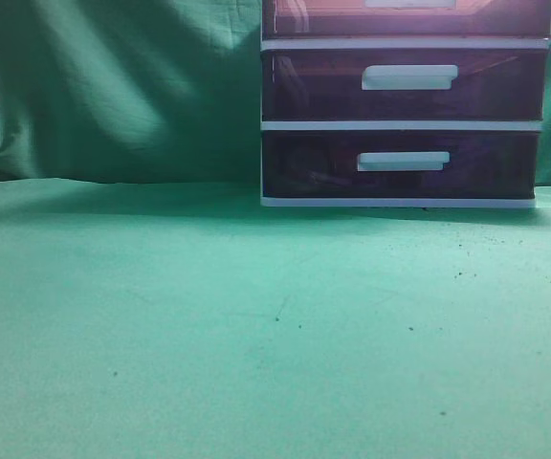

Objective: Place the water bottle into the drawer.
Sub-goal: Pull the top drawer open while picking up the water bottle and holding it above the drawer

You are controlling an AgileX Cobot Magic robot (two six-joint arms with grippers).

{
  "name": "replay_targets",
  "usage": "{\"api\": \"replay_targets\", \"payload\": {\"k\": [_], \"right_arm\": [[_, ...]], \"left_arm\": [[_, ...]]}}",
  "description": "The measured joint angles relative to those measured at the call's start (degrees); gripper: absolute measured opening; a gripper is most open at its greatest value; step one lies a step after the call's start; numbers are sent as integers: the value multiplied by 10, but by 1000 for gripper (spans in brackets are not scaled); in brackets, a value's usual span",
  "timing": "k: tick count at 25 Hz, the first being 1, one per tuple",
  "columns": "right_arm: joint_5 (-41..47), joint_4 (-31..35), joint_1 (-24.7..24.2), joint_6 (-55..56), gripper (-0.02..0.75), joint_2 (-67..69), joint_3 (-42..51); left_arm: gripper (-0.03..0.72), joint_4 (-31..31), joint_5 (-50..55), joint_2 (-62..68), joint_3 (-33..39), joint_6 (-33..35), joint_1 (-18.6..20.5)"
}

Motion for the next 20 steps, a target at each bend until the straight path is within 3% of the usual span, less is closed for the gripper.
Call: {"api": "replay_targets", "payload": {"k": [6,10,16,20], "right_arm": [[0,0,0,0,0,0,0],[0,0,0,0,0,0,0],[0,0,0,0,0,0,0],[0,0,0,0,0,0,0]], "left_arm": [[0,-10,-114,0,0,5,0],[0,-43,-178,0,0,-52,0],[0,-10,6,29,-105,-67,0],[0,-9,59,118,-165,-45,0]]}}
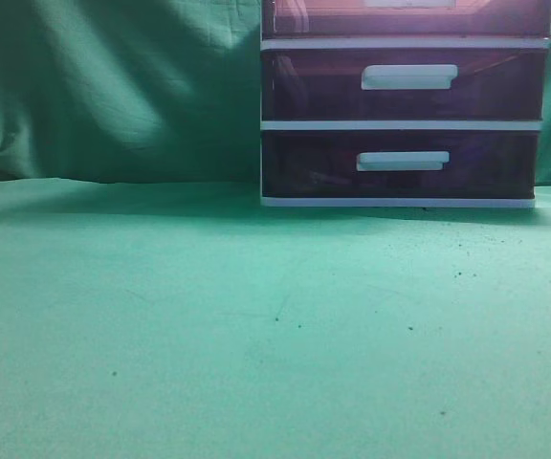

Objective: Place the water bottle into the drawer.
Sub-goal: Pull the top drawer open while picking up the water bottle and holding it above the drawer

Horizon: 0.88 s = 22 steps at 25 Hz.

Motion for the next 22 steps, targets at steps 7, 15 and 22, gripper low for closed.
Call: {"api": "replay_targets", "payload": {"k": [7,15,22], "right_arm": [[0,0,0,0,0,0,0],[0,0,0,0,0,0,0],[0,0,0,0,0,0,0]], "left_arm": [[0,1,-11,129,-32,171,-18],[605,-7,-42,333,-67,222,-40],[641,-34,-116,504,-126,218,-40]]}}
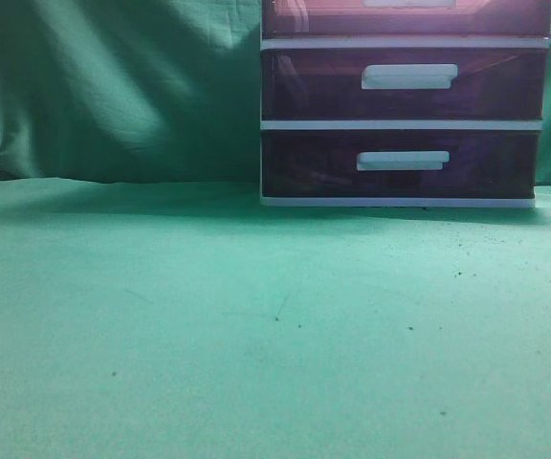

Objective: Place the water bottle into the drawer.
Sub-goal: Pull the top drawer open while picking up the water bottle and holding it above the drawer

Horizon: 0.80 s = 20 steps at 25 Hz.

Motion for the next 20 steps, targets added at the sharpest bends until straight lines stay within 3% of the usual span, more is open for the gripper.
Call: {"api": "replay_targets", "payload": {"k": [11,12,14,15,20], "right_arm": [[0,0,0,0,0,0,0],[0,0,0,0,0,0,0],[0,0,0,0,0,0,0],[0,0,0,0,0,0,0],[0,0,0,0,0,0,0]], "left_arm": [[641,-1,-8,220,-129,0,0],[583,-1,-10,233,-139,0,0],[585,-1,-13,251,-151,0,0],[513,-1,-14,257,-156,0,0],[302,-2,-16,263,-161,0,-1]]}}
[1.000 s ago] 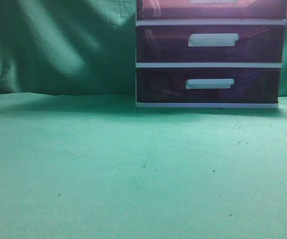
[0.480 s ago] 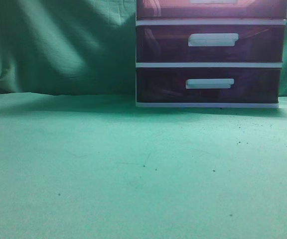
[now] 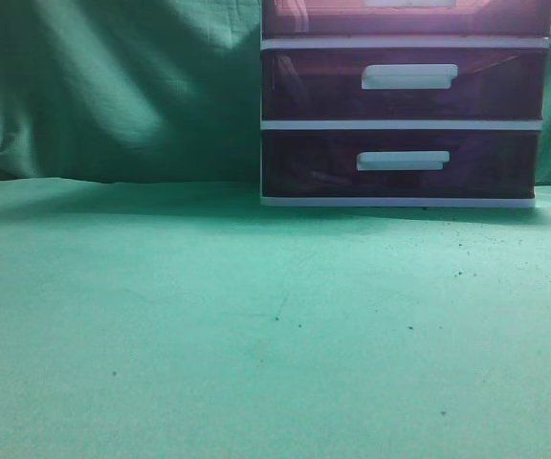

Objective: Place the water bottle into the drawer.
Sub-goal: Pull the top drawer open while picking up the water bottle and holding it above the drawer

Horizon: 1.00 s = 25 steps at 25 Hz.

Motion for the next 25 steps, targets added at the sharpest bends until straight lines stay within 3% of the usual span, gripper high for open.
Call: {"api": "replay_targets", "payload": {"k": [7,14,17,22,25], "right_arm": [[0,0,0,0,0,0,0],[-11,-8,0,0,0,0,0],[-96,-11,0,0,0,0,1],[-353,1,0,4,0,0,1],[-352,12,0,-15,0,0,-23]], "left_arm": [[296,0,24,-30,0,1,0],[296,2,167,-134,-61,1,-11],[296,4,227,-174,-94,1,-40],[296,4,261,-253,-112,1,-92],[296,5,273,-308,-113,1,-105]]}}
